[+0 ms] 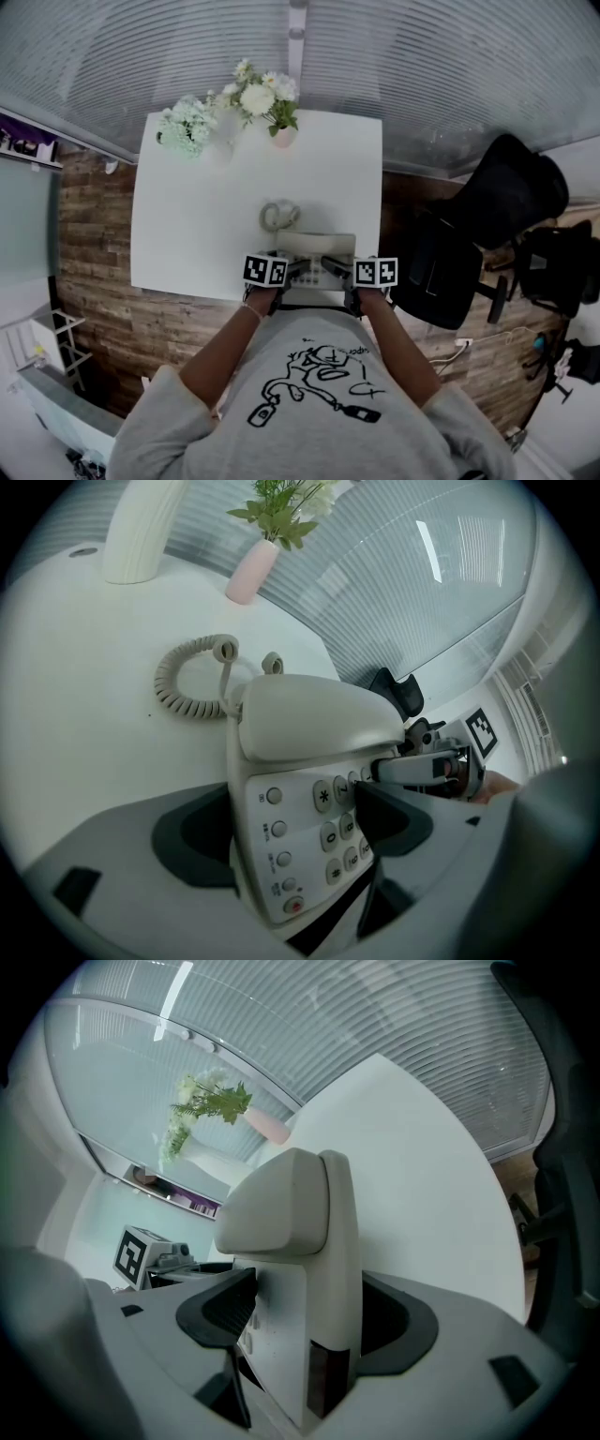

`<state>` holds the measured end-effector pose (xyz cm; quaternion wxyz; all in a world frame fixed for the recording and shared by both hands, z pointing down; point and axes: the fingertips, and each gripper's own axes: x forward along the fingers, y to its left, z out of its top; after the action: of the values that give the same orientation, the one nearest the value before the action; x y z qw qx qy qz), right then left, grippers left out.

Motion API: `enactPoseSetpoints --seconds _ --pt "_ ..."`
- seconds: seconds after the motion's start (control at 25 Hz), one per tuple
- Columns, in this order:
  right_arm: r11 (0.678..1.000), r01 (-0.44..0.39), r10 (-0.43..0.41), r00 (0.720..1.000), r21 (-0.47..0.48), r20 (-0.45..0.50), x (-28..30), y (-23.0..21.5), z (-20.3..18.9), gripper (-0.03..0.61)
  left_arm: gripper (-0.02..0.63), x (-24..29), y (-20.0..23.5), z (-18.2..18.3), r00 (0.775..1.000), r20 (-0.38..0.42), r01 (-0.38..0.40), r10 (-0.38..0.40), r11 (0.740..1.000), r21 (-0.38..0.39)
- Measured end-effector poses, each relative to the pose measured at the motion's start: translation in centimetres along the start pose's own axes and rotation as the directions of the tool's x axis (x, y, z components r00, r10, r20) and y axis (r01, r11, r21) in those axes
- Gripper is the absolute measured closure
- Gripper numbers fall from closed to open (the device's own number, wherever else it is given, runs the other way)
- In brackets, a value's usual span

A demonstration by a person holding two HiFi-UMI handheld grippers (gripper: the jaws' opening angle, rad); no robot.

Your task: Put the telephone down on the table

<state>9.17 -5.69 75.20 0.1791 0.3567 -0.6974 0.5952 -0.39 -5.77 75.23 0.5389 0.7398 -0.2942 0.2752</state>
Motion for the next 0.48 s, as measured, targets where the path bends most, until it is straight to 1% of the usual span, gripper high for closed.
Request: enactPoseSetpoints --seconds 0.48 --pt "0.999 0.036 -0.036 0.999 -0.005 -0.007 0.09 -0.05 0.03 0.256 0.216 -0.09 0.44 -0.10 0.999 -0.020 -0.046 0.046 0.999 0.002"
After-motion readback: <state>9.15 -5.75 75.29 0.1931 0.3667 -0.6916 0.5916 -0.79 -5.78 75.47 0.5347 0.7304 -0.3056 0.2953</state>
